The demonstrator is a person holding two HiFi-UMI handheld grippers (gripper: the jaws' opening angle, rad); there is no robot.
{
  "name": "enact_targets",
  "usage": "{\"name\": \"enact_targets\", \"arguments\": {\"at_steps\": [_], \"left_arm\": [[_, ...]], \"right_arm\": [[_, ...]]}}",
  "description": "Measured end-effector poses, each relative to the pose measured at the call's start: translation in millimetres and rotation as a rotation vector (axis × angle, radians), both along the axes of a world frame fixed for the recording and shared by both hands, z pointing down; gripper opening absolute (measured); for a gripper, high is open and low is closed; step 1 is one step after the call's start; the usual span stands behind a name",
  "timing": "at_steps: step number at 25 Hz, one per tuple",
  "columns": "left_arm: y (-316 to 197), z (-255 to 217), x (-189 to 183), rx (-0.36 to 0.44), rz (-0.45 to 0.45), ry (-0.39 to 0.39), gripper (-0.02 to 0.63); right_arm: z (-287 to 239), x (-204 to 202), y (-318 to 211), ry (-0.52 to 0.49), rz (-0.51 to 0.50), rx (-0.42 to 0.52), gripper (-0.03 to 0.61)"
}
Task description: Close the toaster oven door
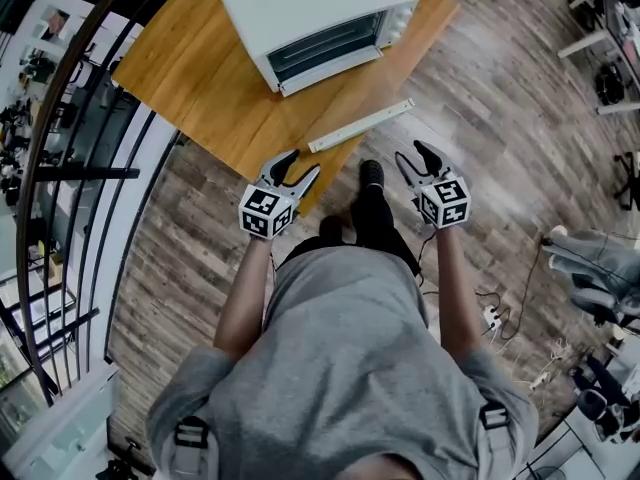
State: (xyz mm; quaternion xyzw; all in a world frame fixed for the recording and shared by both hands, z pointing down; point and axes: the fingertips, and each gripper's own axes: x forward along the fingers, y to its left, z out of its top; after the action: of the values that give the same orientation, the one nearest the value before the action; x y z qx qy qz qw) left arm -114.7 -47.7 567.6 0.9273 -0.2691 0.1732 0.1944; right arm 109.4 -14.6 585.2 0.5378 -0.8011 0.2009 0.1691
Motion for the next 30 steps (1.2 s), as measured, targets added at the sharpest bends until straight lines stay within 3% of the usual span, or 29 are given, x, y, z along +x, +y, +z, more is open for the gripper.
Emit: {"name": "enact_targets", "arguments": {"at_steps": [14, 30], "left_arm": [[-19, 50, -8, -0.132, -0.112, -0.053, 0.242], [-29, 130, 3, -0.265, -0.130, -0.145, 0.242]], "right_arm": [[47, 33, -43, -0.008, -0.046, -0.100, 0.221], [117, 49, -77, 0.028, -0.127, -0.207, 0.215]]}}
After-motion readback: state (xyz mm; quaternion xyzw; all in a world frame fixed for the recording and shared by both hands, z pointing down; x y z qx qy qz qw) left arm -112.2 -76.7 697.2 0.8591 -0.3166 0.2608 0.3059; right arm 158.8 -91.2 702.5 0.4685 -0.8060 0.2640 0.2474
